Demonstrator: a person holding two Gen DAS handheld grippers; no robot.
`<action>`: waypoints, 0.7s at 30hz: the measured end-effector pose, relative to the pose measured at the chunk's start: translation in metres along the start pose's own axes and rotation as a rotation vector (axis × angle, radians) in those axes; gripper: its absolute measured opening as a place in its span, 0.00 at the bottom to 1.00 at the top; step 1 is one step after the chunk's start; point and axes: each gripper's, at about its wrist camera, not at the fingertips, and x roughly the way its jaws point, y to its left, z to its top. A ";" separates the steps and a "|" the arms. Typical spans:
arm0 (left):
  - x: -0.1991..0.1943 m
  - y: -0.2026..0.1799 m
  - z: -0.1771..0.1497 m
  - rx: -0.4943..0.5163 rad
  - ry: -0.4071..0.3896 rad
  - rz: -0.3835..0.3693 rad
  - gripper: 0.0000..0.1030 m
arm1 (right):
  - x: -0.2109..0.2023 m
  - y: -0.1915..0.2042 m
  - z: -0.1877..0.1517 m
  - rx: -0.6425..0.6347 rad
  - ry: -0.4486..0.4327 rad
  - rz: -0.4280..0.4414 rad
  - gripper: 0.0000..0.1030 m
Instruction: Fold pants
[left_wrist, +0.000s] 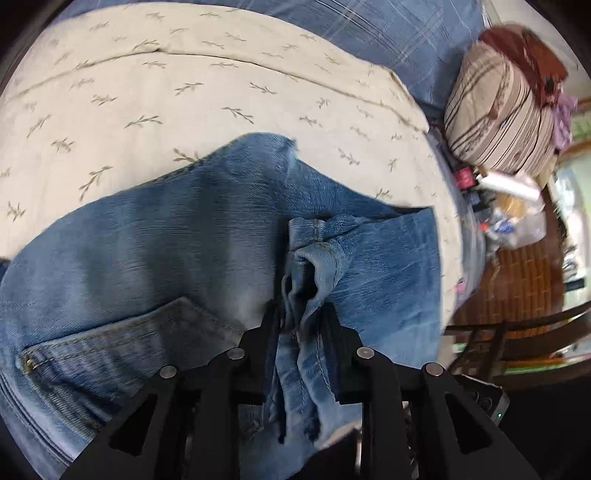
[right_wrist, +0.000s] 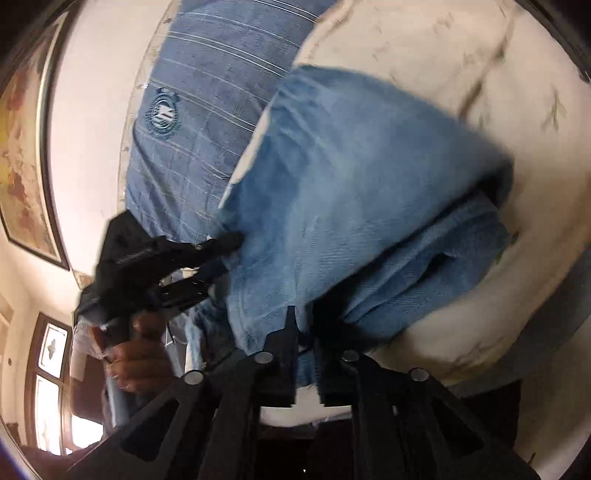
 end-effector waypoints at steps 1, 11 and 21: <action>-0.007 -0.001 0.002 -0.003 -0.020 -0.019 0.25 | -0.012 0.007 0.001 -0.024 -0.019 0.008 0.31; -0.016 0.011 -0.059 0.122 0.023 -0.061 0.61 | -0.044 -0.019 0.010 0.139 -0.162 0.016 0.57; 0.024 -0.018 -0.080 0.137 0.177 -0.059 0.15 | -0.080 0.002 0.031 -0.061 -0.306 -0.103 0.04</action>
